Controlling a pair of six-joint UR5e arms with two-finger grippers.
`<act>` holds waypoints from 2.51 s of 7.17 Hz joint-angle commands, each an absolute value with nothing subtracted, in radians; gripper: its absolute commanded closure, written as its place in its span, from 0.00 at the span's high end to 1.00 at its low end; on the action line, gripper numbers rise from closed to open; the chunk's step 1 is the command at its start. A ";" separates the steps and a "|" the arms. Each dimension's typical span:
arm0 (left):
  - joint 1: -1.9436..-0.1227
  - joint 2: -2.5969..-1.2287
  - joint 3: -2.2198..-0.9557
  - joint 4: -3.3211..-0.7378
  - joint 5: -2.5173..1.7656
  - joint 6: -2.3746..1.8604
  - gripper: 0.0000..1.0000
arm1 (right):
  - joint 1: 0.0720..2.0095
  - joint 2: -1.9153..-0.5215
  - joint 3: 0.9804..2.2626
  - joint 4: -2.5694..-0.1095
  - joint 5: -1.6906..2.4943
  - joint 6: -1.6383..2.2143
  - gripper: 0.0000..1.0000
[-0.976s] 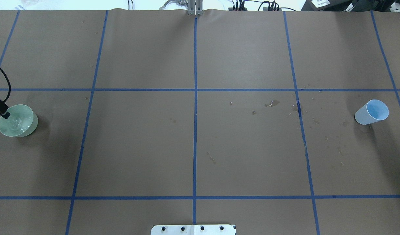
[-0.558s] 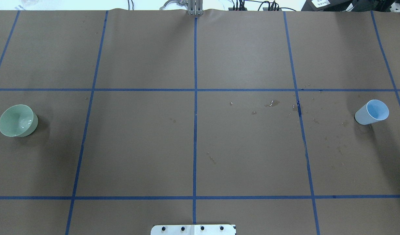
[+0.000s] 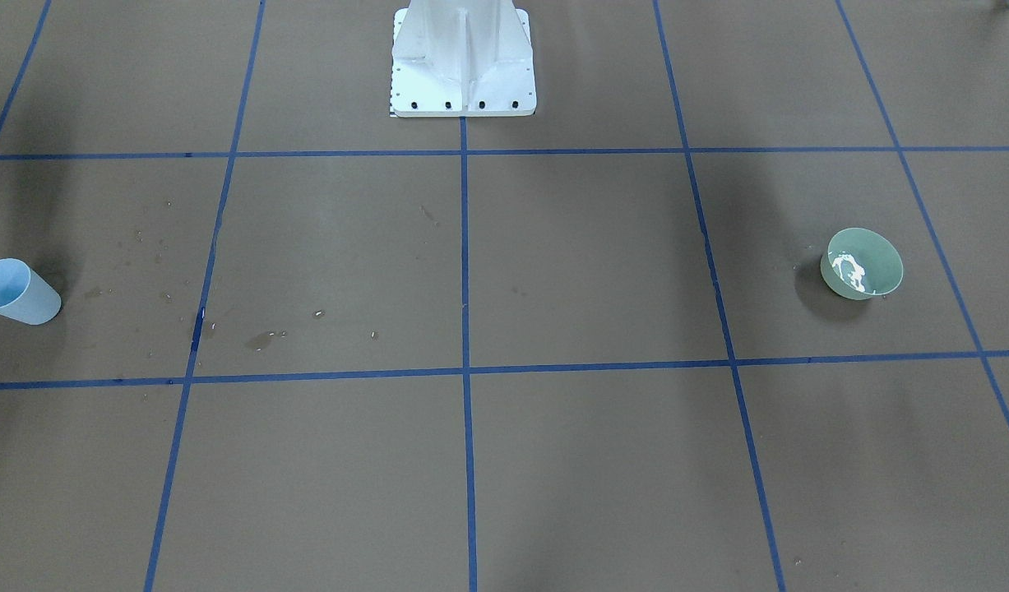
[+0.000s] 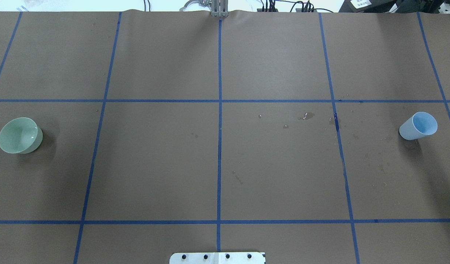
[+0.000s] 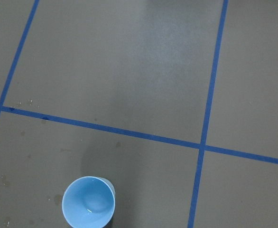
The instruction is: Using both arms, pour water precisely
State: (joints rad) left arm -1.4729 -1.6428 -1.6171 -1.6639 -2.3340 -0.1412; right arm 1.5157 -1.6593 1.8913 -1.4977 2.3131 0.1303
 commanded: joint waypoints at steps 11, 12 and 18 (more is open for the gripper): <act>-1.651 -1.512 -1.773 -1.456 -2.338 0.129 0.99 | 1.514 -1.713 1.858 -1.483 2.296 0.155 1.00; -1.649 -1.517 -1.775 -1.451 -2.338 0.129 0.99 | 1.514 -1.713 1.850 -1.483 2.301 0.155 1.00; -1.618 -1.545 -1.767 -1.370 -2.336 0.057 0.99 | 1.496 -1.701 1.862 -1.597 2.333 0.153 1.00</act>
State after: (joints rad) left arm -1.6311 -1.5314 -1.7673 -1.4099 -2.3374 0.0578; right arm 1.5077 -1.7020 1.8558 -1.5635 2.3316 0.1540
